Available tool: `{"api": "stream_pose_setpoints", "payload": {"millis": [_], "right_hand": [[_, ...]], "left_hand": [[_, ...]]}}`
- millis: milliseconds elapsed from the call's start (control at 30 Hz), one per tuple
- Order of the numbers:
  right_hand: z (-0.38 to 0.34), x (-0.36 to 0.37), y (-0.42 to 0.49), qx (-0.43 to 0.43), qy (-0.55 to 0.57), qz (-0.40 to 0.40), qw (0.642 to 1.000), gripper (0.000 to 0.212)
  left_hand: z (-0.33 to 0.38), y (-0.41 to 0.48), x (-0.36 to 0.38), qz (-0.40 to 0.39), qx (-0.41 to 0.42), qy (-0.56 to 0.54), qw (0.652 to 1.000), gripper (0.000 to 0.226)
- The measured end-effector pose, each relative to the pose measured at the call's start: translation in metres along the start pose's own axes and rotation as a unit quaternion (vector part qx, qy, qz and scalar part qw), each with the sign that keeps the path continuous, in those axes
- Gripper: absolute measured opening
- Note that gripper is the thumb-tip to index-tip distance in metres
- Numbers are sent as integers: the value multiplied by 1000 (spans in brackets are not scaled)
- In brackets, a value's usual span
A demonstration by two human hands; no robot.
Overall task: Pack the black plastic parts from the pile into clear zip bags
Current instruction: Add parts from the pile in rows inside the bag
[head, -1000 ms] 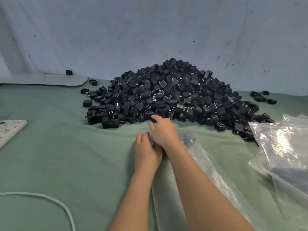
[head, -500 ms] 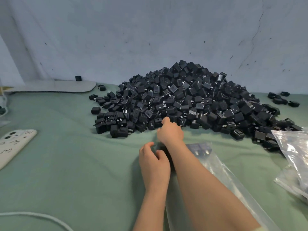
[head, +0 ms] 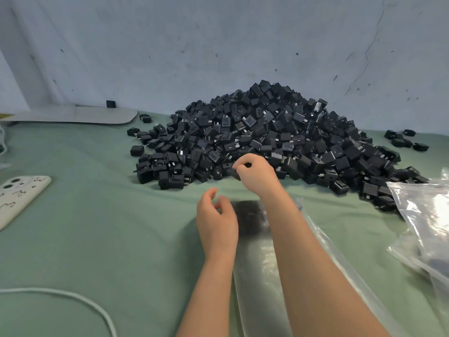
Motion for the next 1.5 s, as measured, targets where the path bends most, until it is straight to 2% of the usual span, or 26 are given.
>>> {"api": "stream_pose_setpoints", "payload": {"millis": [67, 167, 267, 367, 433, 533, 667, 733, 800, 867, 900, 933, 967, 1033, 1067, 1100, 1167, 1267, 1400, 1500], "right_hand": [[-16, -7, -21, -41, -31, -65, 997, 32], [-28, -16, -61, -87, -102, -122, 983, 34], [-29, -23, -105, -133, -128, -127, 975, 34], [-26, -28, -148, -188, -77, -114, 973, 35], [-18, -37, -170, -174, 8, -86, 981, 36], [3, -52, -193, -100, 138, -31, 985, 38], [7, -59, -214, -78, 119, -5, 990, 34], [10, -65, -221, -67, 110, 16, 991, 35], [16, -75, -227, -54, 115, 38, 991, 32], [27, -91, -236, -22, 156, 86, 984, 31], [32, -100, -242, -4, 195, 118, 974, 32], [37, -108, -248, 13, 243, 144, 959, 32], [40, -113, -253, 28, 297, 155, 942, 31], [41, -115, -260, 45, 383, 130, 914, 24], [38, -113, -262, 42, 402, 105, 909, 20], [34, -112, -265, 36, 408, 78, 909, 18], [24, -108, -270, 19, 391, 31, 920, 18], [15, -108, -276, -9, 341, -4, 940, 16], [7, -110, -281, -35, 271, -32, 961, 12], [7, -106, -282, -14, 185, -36, 982, 21]], "left_hand": [[7, 1, 1, -37, -20, -56, 998, 33], [12, -6, 8, -145, -89, -129, 977, 32], [12, -22, 7, -210, -130, -160, 956, 22], [13, -42, 6, -240, -139, -146, 950, 11], [15, -59, 7, -270, -138, -152, 941, 8], [18, -86, 12, -309, -137, -170, 926, 9], [18, -115, 25, -311, -109, -110, 938, 14], [18, -126, 30, -329, -106, -81, 935, 14], [19, -136, 31, -355, -99, -55, 928, 25], [25, -148, 21, -365, -11, 43, 930, 38], [27, -157, 15, -375, 62, 124, 917, 44], [27, -168, 12, -401, 129, 202, 884, 51], [22, -181, 10, -441, 173, 279, 836, 59], [6, -202, 9, -505, 212, 413, 728, 70], [1, -208, 9, -513, 231, 451, 693, 70], [0, -211, 10, -506, 252, 468, 679, 65], [6, -209, 12, -478, 276, 453, 701, 45], [11, -194, 10, -463, 223, 386, 766, 21], [18, -168, 7, -449, 187, 304, 819, 12], [26, -151, 6, -403, 186, 281, 851, 10]]}}
Point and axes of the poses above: each hand's wrist, its own y-axis towards the middle knuckle, its own x-axis out of the palm, z = x × y, the point moved 6 cm from there along y, towards the middle knuckle, and after that the axes turned 7 degrees about -x, right-handed, at the moved point
